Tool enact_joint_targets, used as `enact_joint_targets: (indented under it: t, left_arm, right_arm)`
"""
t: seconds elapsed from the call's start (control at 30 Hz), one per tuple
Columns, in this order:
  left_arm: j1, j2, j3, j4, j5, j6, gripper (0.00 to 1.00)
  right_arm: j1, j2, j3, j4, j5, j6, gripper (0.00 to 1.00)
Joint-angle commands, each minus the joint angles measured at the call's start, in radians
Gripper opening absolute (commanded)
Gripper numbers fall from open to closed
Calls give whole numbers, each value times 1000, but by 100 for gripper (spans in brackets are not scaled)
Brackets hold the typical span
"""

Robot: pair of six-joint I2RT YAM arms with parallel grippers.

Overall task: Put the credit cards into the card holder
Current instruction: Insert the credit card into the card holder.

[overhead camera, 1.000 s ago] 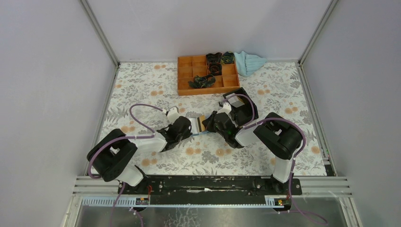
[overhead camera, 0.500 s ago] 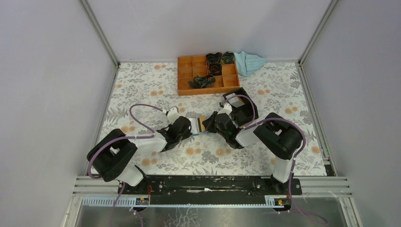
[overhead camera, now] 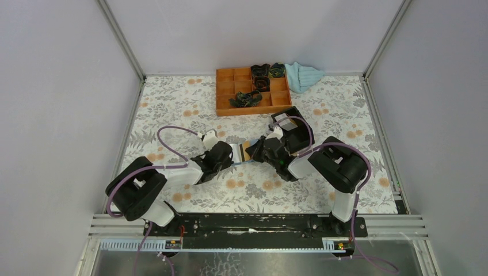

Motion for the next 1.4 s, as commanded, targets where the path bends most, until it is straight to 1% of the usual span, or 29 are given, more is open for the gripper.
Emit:
enact_joint_targets:
  t: [0.0, 0.1, 0.23, 0.43, 0.7, 0.87, 1.23, 1.37]
  left_arm:
    - [-7, 85, -45, -220, 30, 17, 0]
    - [-8, 87, -45, -218, 29, 15, 0]
    - [-10, 94, -41, -215, 30, 14, 0]
    - [-14, 110, -40, -205, 33, 11, 0]
    - [-19, 119, -35, -203, 32, 9, 0]
    - [-19, 121, -39, -203, 27, 9, 0]
    - [-21, 116, -44, -203, 24, 8, 0]
    - [-20, 105, -42, -209, 20, 8, 0]
  right_arm:
    - [65, 100, -25, -201, -283, 19, 0]
    - [65, 105, -27, -211, -271, 6, 0]
    - [66, 119, -5, -266, -207, -56, 0]
    - [74, 103, 53, -357, -47, -160, 0]
    - [89, 90, 138, -468, 117, -259, 0]
    - [89, 63, 151, -499, 172, -293, 0]
    - [87, -48, 160, -571, 278, -363, 0]
    - [87, -98, 172, -614, 353, -409, 0]
